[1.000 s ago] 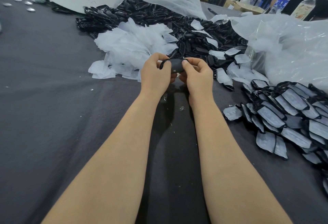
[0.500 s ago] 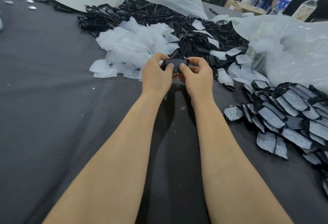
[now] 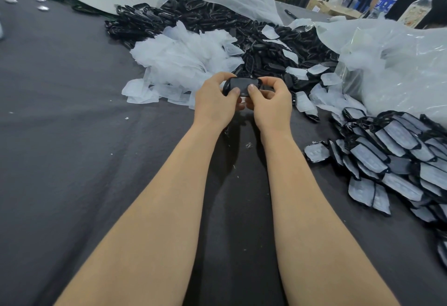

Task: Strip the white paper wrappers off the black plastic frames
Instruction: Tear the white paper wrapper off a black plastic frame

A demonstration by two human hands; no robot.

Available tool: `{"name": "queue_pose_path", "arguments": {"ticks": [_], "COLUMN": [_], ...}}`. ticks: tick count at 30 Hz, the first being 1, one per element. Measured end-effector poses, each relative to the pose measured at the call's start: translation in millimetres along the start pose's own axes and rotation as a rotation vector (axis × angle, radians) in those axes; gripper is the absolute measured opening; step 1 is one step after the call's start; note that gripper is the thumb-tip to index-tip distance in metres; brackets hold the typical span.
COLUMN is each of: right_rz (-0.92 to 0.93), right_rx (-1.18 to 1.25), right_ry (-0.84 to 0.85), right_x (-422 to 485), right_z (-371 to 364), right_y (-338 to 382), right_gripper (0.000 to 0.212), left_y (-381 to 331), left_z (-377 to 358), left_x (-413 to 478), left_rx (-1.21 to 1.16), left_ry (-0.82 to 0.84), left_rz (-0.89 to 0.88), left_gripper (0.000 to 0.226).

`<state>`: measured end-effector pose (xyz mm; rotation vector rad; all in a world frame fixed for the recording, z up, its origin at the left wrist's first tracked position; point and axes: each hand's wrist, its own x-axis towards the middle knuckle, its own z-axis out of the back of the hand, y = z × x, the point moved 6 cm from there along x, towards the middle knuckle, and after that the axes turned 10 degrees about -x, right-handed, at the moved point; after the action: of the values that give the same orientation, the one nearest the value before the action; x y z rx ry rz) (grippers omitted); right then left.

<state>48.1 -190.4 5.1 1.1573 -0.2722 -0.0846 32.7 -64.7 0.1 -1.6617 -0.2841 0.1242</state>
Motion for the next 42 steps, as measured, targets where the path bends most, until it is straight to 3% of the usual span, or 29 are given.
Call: {"name": "queue_pose_path", "arguments": {"ticks": [7,19,33,42], "right_rz": [0.065,0.009,0.016,0.071], "right_rx": [-0.101,-0.022,-0.069,-0.123], "right_ry": [0.062,0.052,-0.017,0.073], "right_x": [-2,-2,-2,-5], "right_z": [-7,-7,-2,-7], "right_y": [4,3,2,7], "right_gripper": [0.024,0.014,0.01,0.021], "left_y": [6,5,-5,-6], "left_z": [3,3,2,4], "left_x": [4,4,-4,-4], "left_rx": [0.009,0.018,0.092,0.124], "left_ry": [-0.025,-0.025,-0.036,-0.098], "left_rz": [0.046,0.033,-0.035,-0.091], "left_gripper": [0.028,0.031,0.022,0.016]}}
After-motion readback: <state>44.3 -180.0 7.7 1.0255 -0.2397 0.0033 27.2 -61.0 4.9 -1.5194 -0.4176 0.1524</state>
